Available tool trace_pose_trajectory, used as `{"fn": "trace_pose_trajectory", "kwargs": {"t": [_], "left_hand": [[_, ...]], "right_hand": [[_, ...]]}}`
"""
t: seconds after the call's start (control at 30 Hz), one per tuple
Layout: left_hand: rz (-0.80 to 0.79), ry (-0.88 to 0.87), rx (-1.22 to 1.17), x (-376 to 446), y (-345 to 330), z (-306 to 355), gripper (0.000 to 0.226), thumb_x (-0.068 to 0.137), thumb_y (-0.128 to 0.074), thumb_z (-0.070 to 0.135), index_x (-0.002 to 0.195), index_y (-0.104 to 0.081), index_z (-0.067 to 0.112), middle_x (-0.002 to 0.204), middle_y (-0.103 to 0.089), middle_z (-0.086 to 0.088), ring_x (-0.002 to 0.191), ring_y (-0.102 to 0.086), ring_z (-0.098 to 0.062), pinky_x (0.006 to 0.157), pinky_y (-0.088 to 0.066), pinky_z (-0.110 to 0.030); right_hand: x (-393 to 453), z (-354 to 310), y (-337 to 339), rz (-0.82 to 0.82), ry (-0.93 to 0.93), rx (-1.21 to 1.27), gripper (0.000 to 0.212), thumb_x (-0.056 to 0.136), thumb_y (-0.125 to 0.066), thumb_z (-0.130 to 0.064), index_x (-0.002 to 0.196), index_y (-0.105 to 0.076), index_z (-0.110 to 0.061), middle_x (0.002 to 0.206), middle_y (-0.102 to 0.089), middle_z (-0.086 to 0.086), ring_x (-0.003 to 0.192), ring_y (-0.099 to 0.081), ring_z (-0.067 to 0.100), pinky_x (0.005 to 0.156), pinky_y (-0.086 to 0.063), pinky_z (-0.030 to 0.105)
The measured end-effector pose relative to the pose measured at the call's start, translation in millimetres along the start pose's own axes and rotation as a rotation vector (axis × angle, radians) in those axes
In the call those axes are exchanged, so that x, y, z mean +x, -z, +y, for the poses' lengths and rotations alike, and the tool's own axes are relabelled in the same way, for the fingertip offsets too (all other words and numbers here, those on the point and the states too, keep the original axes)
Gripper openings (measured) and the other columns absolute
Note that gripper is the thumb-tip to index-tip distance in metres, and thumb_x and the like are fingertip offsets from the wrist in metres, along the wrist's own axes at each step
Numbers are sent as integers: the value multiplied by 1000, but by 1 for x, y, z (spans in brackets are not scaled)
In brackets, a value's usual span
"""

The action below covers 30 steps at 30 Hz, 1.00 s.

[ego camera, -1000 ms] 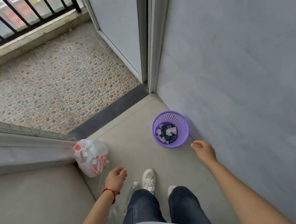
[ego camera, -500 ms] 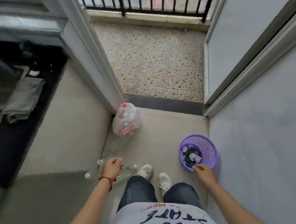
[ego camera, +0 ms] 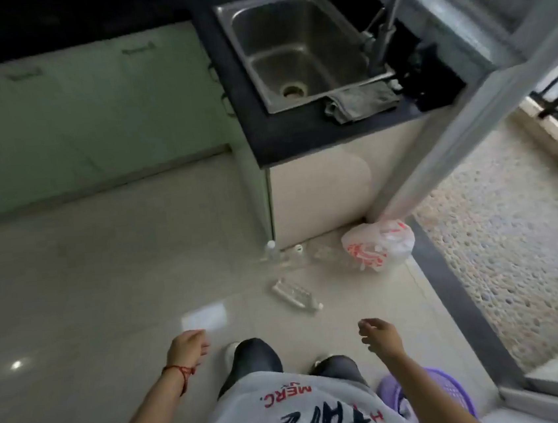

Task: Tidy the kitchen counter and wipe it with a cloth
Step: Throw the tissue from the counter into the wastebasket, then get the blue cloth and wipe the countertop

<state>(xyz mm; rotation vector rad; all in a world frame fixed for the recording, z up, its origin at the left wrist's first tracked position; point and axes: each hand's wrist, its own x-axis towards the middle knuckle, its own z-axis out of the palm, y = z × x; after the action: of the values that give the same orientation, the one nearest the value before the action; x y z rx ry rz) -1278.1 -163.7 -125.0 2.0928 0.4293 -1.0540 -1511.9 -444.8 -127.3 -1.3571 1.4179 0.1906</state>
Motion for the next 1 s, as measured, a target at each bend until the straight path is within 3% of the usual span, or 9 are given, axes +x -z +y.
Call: {"fn": "trace_pose_trajectory", "kwargs": {"t": [0.13,0.27,0.47,0.77,1.0], "left_hand": [[110,116,-192,2,63,-55,21,87,-49,12,68,-56,8,67,-59,-12,63,-53,-24,56,-35,-25],[148,158,-303,-1,102,-77,20,81,-54,15,63,-54,9,64,-56,-11,56,-50,-21,52,-32,-23],[206,229,-477,16,158,-98,22,88,-50,17,67,-57,13,73,-61,-8,73,-55,-23,60,-40,-25],[257,178,-634,90,247,-29,22,90,-49,16,69,-56,18,74,-60,-4,67,-53,-15,61,-40,-24],[358,159,-710,170,339,41,24,90,-49,13,67,-55,16,72,-58,-5,63,-52,-15,56,-36,-24]], "right_hand": [[2,-60,-70,-119,69,-92,14,88,-56,-7,76,-59,-10,64,-56,5,56,-49,18,50,-34,23],[3,-98,-125,-203,83,-181,18,89,-54,-6,73,-59,-11,65,-56,9,57,-48,21,51,-33,25],[9,-160,-225,-309,140,-352,17,90,-49,1,78,-59,-6,66,-57,9,55,-51,21,52,-35,25],[26,-240,-315,-329,116,-439,9,90,-51,-4,89,-60,-5,70,-58,10,59,-51,21,55,-37,27],[60,-352,-407,-377,129,-520,12,91,-48,-8,83,-57,-4,70,-55,9,62,-48,21,56,-37,28]]}}
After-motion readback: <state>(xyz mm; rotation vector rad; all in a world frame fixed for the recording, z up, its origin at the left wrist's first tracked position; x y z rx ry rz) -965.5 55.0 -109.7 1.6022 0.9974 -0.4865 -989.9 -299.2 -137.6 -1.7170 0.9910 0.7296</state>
